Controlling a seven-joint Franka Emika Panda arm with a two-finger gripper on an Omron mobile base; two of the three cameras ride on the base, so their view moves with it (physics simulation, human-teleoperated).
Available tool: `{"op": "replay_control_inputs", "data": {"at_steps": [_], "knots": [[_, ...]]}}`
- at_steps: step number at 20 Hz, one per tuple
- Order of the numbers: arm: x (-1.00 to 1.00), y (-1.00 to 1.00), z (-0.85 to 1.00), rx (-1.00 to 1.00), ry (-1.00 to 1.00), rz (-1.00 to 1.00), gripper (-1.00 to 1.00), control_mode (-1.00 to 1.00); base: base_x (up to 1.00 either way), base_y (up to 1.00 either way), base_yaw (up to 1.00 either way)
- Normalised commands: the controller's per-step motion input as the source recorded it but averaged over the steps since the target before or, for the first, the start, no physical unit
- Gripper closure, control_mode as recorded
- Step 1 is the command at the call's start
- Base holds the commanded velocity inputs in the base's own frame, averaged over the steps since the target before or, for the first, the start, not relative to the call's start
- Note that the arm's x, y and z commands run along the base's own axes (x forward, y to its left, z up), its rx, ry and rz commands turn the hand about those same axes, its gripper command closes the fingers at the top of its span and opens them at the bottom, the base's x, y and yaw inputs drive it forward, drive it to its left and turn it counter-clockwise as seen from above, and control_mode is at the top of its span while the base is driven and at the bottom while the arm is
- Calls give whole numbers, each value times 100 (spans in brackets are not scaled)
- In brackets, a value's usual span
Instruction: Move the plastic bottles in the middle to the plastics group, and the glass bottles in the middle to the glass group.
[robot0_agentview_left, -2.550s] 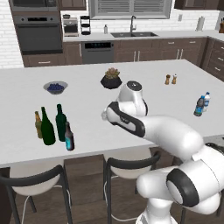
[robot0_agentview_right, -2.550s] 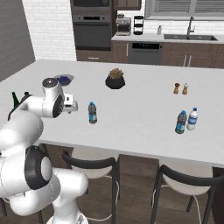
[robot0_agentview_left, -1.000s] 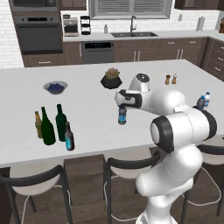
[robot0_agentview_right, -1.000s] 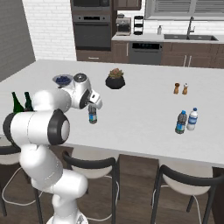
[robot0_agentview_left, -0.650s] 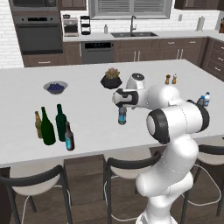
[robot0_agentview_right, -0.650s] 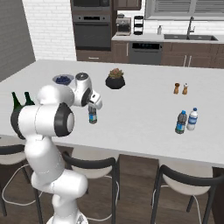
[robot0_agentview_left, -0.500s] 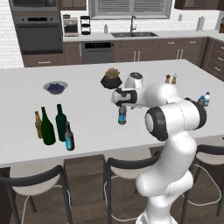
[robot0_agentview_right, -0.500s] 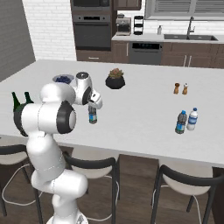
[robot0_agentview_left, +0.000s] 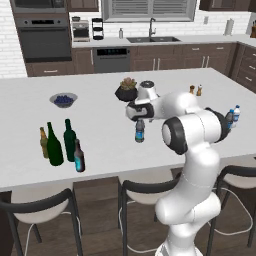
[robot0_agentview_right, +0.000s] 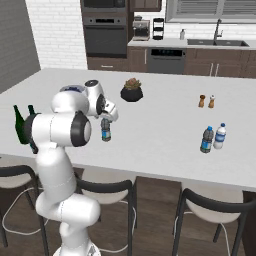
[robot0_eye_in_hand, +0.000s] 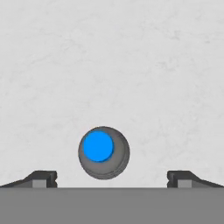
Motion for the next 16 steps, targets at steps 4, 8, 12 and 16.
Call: {"op": "replay_control_inputs", "data": {"at_steps": [4, 8, 12, 16], "knots": [[13, 0, -18, -2, 3, 0, -100, -100, 0, 0, 0], [17, 0, -18, 0, 6, 0, -100, -100, 0, 0, 0], [13, 0, -17, 0, 2, 1, -100, -100, 0, 0, 0], [11, -1, -18, 0, 0, 2, -100, -100, 0, 0, 0]]}}
